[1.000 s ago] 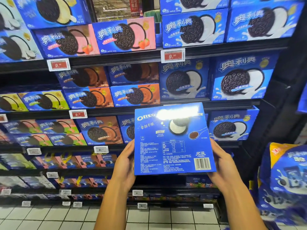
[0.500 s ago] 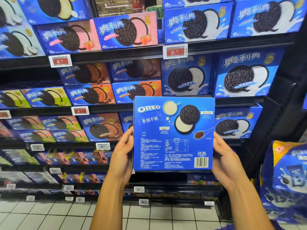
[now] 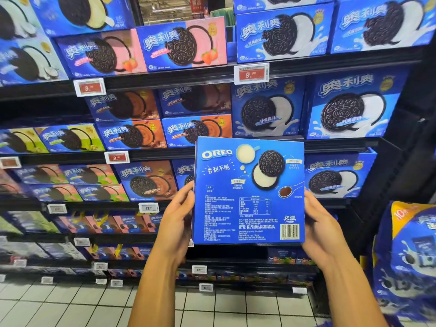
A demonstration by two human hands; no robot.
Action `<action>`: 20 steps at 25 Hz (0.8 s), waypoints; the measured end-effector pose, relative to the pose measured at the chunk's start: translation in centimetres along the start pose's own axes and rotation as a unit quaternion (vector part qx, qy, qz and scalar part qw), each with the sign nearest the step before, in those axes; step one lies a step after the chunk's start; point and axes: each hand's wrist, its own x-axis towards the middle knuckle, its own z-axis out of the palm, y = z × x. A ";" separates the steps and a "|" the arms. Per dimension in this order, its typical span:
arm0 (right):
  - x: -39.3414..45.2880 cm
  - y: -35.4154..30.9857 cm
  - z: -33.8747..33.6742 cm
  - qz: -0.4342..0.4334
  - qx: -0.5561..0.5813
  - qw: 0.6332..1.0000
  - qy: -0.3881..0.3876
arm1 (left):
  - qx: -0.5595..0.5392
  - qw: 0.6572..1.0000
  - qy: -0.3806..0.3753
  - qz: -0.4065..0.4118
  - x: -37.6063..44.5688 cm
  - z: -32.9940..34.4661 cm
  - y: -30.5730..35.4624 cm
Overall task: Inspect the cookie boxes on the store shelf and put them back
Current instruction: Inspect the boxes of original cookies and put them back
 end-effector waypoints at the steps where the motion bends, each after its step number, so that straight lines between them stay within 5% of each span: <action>1: 0.1 0.3 0.1 0.006 0.005 1.000 0.002 | 0.020 1.000 0.000 0.003 0.0 0.2 0.3; 20: 0.6 2.1 -0.6 0.081 0.115 0.989 0.048 | -0.015 0.999 -0.018 0.023 0.3 2.2 0.7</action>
